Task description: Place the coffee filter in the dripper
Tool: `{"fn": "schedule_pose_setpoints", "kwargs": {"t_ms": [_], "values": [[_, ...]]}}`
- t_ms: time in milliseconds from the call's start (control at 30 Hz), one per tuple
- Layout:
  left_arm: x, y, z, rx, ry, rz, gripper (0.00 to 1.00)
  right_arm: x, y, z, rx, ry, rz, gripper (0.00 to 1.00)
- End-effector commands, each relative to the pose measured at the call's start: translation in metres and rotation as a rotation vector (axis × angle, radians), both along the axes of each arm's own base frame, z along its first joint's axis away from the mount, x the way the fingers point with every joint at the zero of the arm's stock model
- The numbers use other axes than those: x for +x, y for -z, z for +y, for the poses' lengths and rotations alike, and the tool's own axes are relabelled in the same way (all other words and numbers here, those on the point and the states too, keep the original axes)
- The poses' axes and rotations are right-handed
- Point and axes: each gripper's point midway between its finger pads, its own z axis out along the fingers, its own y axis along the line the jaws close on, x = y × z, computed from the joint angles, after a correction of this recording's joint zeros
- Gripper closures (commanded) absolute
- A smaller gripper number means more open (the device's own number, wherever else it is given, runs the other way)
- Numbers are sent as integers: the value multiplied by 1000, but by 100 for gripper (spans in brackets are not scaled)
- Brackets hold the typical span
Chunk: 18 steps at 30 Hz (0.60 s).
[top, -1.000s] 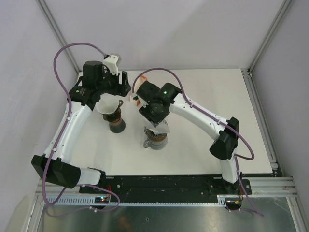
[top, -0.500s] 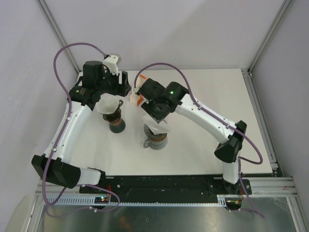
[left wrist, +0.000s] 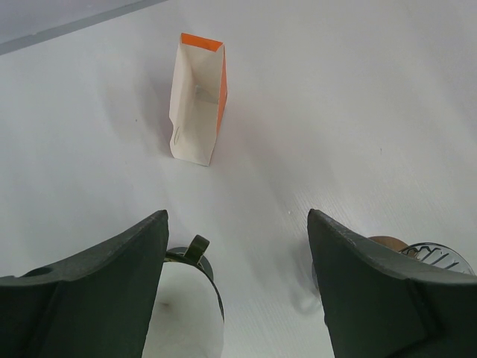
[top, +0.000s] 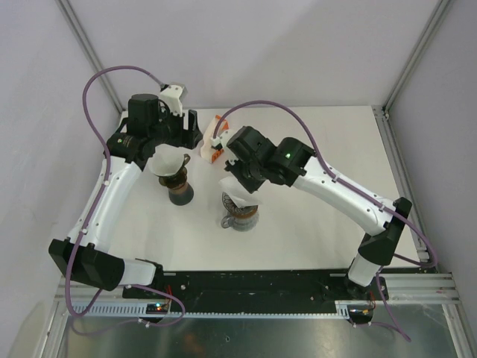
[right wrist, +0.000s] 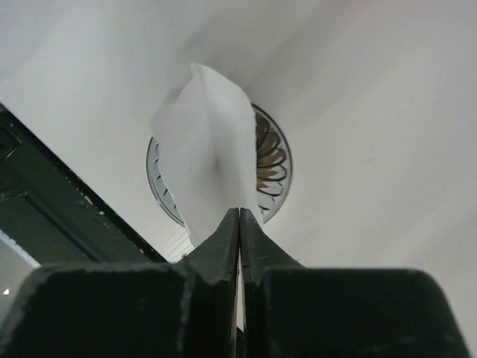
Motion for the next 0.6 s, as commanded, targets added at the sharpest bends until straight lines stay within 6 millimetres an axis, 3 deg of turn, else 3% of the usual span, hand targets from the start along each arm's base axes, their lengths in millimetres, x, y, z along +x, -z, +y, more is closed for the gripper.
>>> {"fn": "schedule_pose_setpoints", "kwargs": {"t_ms": [0,300,567], "values": [[3,-7,3,-4,-3,-35,20,-8,10,16,67,-49,62,100],[2,-5,2,-4,2,-30,20,-2,37,22,46,-57,112,100],[3,-8,4,6,-6,-42,20,-9,80,30,5,-88,206,100]]}}
